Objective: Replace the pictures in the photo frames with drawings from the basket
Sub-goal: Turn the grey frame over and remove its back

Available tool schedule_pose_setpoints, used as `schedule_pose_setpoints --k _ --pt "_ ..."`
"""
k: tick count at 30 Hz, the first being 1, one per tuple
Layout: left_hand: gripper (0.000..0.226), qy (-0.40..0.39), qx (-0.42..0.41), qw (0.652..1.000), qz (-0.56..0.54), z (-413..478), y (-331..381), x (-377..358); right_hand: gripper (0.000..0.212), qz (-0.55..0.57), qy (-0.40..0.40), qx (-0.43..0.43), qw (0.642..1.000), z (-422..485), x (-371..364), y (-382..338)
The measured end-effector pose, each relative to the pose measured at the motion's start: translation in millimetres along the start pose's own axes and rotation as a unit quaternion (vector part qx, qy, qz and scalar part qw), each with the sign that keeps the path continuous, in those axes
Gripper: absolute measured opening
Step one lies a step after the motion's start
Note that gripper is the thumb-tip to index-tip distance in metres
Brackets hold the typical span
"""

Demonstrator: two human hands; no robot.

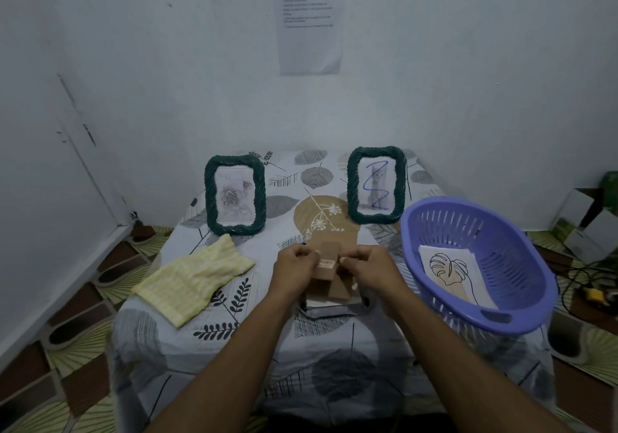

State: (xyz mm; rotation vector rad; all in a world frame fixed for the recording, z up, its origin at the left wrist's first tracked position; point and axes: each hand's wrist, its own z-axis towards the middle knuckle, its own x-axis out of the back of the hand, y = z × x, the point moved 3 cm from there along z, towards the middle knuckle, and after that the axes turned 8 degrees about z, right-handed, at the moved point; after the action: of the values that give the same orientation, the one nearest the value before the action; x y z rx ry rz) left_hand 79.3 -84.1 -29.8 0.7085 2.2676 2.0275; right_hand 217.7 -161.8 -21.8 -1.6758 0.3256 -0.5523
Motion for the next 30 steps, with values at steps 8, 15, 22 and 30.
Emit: schedule_pose_setpoints --k 8,15,22,30 --pt "0.009 0.017 0.022 0.998 -0.062 3 1 21 0.02 -0.002 0.041 0.028 0.999 4 0 2" --pt "0.007 0.086 -0.016 0.996 -0.005 13 -5 68 0.023 -0.381 0.03 0.184 0.906 10 0 10" --pt "0.004 0.12 -0.056 0.974 0.183 13 -37 88 0.028 -0.392 0.012 0.167 0.905 6 1 27" --pt "0.018 0.119 -0.155 0.942 0.272 10 -46 84 0.034 -0.309 0.047 0.174 0.934 4 7 37"
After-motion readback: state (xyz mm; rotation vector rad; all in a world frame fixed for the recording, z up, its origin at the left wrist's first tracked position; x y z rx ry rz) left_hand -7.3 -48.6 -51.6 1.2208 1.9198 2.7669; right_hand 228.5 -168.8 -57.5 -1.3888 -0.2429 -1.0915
